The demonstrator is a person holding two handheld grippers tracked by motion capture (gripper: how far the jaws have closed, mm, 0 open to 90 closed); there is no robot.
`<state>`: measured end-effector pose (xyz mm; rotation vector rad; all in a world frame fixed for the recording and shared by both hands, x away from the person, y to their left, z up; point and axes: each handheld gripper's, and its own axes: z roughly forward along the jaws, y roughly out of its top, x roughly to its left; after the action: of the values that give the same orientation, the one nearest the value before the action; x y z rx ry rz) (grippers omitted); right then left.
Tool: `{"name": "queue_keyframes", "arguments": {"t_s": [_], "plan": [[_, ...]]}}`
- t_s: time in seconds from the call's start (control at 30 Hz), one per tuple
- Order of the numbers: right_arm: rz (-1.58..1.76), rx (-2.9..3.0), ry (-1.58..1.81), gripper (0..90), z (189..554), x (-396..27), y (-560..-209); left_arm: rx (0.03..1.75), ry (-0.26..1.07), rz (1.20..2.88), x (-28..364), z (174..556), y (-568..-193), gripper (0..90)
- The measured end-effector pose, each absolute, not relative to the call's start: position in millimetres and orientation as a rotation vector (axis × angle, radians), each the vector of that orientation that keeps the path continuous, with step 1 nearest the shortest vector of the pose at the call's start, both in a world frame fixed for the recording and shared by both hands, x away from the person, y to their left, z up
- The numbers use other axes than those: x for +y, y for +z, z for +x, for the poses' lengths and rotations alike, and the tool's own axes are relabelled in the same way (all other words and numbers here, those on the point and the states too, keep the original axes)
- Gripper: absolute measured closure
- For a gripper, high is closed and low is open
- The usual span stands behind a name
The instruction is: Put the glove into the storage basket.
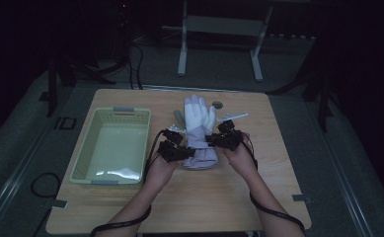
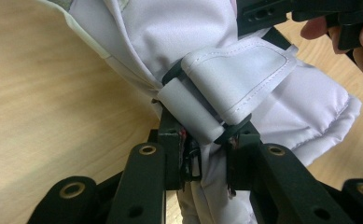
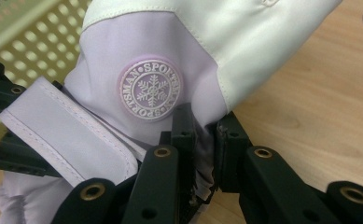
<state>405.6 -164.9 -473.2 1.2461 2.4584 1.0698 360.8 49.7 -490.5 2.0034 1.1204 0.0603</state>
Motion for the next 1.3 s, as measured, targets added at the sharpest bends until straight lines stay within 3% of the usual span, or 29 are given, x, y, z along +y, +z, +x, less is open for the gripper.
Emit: {"name": "queue_keyframes", "arguments": {"t_s": [0.63, 1.3], "plan": [[1.135, 2.426, 1.143, 80.7, 398.8, -104.9, -418.4, 1.102, 0.126, 2.029, 111.5, 354.0, -433.5, 73.4], [1.069, 2.465, 1.208, 80.7, 395.5, 3.4, -410.1, 1.165, 0.163, 2.018, 221.0, 339.1, -419.1, 73.4]]}}
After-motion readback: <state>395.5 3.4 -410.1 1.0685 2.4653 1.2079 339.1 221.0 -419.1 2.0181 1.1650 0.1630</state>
